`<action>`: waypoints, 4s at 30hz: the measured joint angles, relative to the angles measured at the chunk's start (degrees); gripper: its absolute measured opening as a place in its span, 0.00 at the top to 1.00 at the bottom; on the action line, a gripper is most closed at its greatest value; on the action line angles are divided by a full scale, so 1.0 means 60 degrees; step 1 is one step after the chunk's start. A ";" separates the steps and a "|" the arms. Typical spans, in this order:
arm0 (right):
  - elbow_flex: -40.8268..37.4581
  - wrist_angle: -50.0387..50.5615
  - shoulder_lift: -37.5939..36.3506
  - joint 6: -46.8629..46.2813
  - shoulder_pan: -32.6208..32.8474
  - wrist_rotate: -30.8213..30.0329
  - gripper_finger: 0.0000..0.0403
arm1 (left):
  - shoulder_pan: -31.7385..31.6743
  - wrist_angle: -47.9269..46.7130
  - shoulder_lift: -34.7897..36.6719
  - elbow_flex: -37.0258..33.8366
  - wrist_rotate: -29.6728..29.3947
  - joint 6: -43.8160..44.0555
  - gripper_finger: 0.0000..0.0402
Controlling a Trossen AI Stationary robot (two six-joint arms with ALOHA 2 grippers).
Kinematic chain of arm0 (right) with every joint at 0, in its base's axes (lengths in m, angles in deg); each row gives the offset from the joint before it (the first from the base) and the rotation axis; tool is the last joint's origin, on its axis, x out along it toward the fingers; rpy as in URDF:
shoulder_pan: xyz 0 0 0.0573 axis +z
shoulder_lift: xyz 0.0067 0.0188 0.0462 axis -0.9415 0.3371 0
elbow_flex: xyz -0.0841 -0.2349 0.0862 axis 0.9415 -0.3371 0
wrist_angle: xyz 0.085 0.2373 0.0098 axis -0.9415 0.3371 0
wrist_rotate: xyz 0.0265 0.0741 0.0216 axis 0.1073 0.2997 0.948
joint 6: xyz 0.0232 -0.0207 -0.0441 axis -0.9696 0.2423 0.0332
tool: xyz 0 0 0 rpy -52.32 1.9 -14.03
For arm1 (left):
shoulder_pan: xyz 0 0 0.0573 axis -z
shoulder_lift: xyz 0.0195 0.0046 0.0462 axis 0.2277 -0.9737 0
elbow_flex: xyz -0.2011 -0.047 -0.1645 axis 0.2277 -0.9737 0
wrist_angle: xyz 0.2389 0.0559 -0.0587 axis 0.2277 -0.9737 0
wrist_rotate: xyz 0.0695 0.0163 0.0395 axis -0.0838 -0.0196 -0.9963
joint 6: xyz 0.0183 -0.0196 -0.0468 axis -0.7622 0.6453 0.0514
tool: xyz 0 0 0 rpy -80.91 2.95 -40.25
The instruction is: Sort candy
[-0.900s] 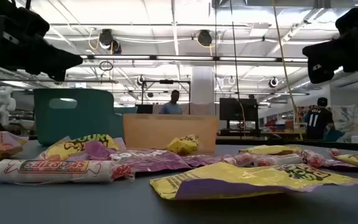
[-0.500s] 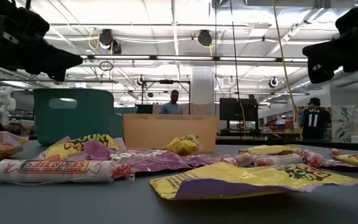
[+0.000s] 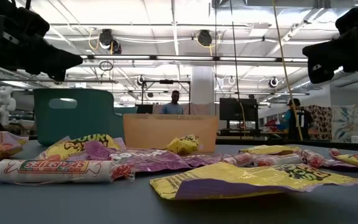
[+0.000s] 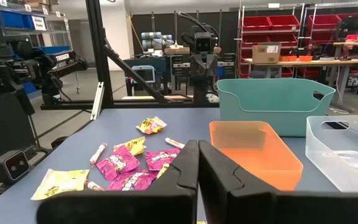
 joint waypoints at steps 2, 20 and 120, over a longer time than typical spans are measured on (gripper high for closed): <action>0.0000 -0.0002 0.0000 -0.0001 0.0000 0.0000 1.00 | -0.0004 0.0000 0.0001 -0.0001 0.0000 0.0000 0.94; 0.0000 0.0000 0.0001 0.0002 0.0000 0.0000 1.00 | -0.0002 -0.0002 0.0001 -0.0001 0.0000 0.0000 0.94; 0.6495 0.3672 0.3273 0.0243 -0.0011 -0.0505 1.00 | 0.0000 0.0051 0.0003 -0.0003 -0.0215 0.0007 0.94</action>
